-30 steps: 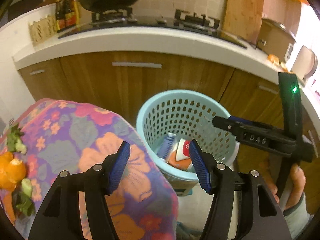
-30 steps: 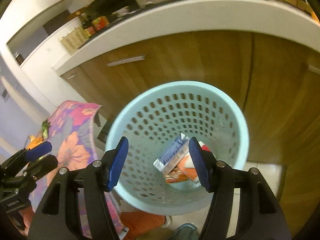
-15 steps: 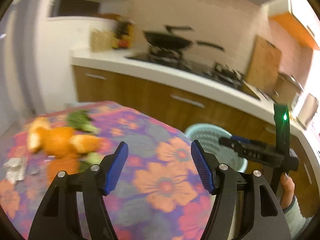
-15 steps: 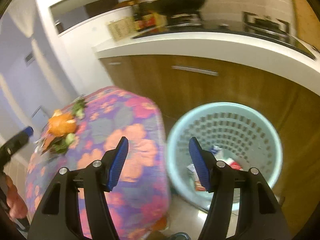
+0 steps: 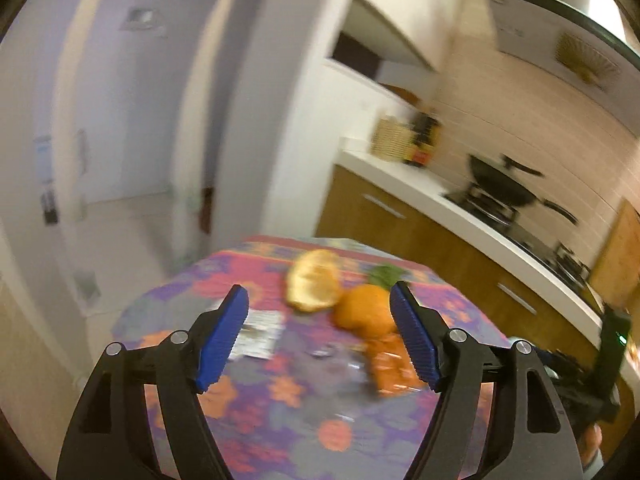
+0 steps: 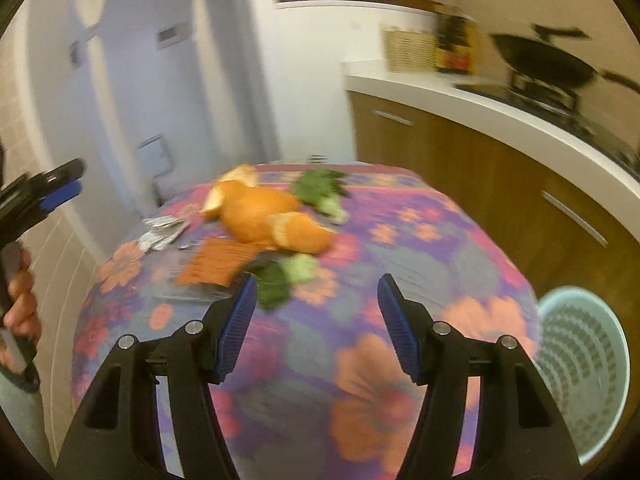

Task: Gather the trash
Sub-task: 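Move both tools back over the table toward the remaining trash, then grasp the polka-dot paper with the left tool while the right tool grasps the orange wrapper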

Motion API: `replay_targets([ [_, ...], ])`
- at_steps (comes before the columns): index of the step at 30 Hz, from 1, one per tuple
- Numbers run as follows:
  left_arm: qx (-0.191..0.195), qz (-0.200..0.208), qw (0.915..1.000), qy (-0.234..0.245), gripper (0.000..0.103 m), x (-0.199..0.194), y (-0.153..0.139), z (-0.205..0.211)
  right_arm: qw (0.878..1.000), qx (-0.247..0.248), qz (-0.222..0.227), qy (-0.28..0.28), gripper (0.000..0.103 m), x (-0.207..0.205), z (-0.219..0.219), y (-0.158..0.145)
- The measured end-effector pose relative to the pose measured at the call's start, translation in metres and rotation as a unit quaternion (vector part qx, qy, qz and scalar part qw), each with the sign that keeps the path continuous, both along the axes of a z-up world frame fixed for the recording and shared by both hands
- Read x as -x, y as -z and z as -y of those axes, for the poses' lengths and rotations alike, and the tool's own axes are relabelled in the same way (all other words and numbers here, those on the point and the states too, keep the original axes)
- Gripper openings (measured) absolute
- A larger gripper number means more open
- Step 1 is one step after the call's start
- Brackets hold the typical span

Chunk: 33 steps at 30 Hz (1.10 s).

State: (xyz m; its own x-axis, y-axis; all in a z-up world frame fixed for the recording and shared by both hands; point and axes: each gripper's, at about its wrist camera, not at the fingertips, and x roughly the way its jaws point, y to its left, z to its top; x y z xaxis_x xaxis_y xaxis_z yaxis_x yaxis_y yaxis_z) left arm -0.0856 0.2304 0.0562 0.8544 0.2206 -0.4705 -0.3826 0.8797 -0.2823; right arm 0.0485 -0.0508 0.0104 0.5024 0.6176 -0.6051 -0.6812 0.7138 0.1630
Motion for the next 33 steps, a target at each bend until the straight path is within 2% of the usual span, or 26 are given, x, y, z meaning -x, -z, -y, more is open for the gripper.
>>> replay_targets([
  [9, 0.045, -0.074, 0.9948, -0.052, 0.071, -0.045, 0.056, -0.073, 0.999, 0.002, 0.004, -0.036, 0.059, -0.005, -0.077, 0.008],
  [12, 0.064, -0.104, 0.9905, -0.064, 0.072, -0.060, 0.080, -0.091, 0.999, 0.004, 0.008, -0.037, 0.059, -0.009, -0.090, 0.012],
  [16, 0.084, -0.130, 0.9865, -0.055, 0.071, -0.070, 0.105, -0.099, 0.999, 0.001, 0.005, -0.035, 0.059, -0.016, -0.100, 0.018],
  [19, 0.064, -0.177, 0.9810, -0.047, 0.070, -0.079, 0.117, -0.089, 0.999, 0.007, 0.001, -0.036, 0.059, -0.018, -0.105, 0.025],
  [20, 0.044, -0.188, 0.9801, -0.047, 0.070, -0.081, 0.116, -0.084, 0.999, 0.008, -0.002, -0.037, 0.059, -0.018, -0.106, 0.027],
  [22, 0.030, -0.202, 0.9782, -0.037, 0.069, -0.084, 0.117, -0.077, 0.999, 0.012, -0.011, -0.040, 0.059, -0.019, -0.108, 0.035],
  [24, -0.001, -0.217, 0.9755, -0.039, 0.067, -0.086, 0.118, -0.067, 0.999, 0.017, -0.018, -0.039, 0.059, -0.019, -0.109, 0.041],
  [26, -0.004, -0.216, 0.9758, -0.036, 0.056, -0.085, 0.116, -0.063, 0.999, 0.008, -0.012, -0.040, 0.059, -0.018, -0.106, 0.039],
  [28, -0.007, -0.211, 0.9767, -0.039, 0.039, -0.081, 0.115, -0.061, 0.999, 0.005, -0.013, -0.042, 0.059, -0.018, -0.105, 0.040],
  [29, -0.003, -0.205, 0.9779, -0.040, 0.037, -0.077, 0.114, -0.061, 0.999, 0.004, -0.013, -0.043, 0.059, -0.018, -0.104, 0.041],
  [31, -0.003, -0.190, 0.9811, -0.036, 0.021, -0.070, 0.111, -0.059, 0.999, -0.003, -0.013, -0.045, 0.059, -0.018, -0.103, 0.040],
  [33, -0.008, -0.179, 0.9832, -0.036, 0.014, -0.066, 0.108, -0.056, 0.999, -0.006, -0.019, -0.049, 0.059, -0.019, -0.102, 0.040],
])
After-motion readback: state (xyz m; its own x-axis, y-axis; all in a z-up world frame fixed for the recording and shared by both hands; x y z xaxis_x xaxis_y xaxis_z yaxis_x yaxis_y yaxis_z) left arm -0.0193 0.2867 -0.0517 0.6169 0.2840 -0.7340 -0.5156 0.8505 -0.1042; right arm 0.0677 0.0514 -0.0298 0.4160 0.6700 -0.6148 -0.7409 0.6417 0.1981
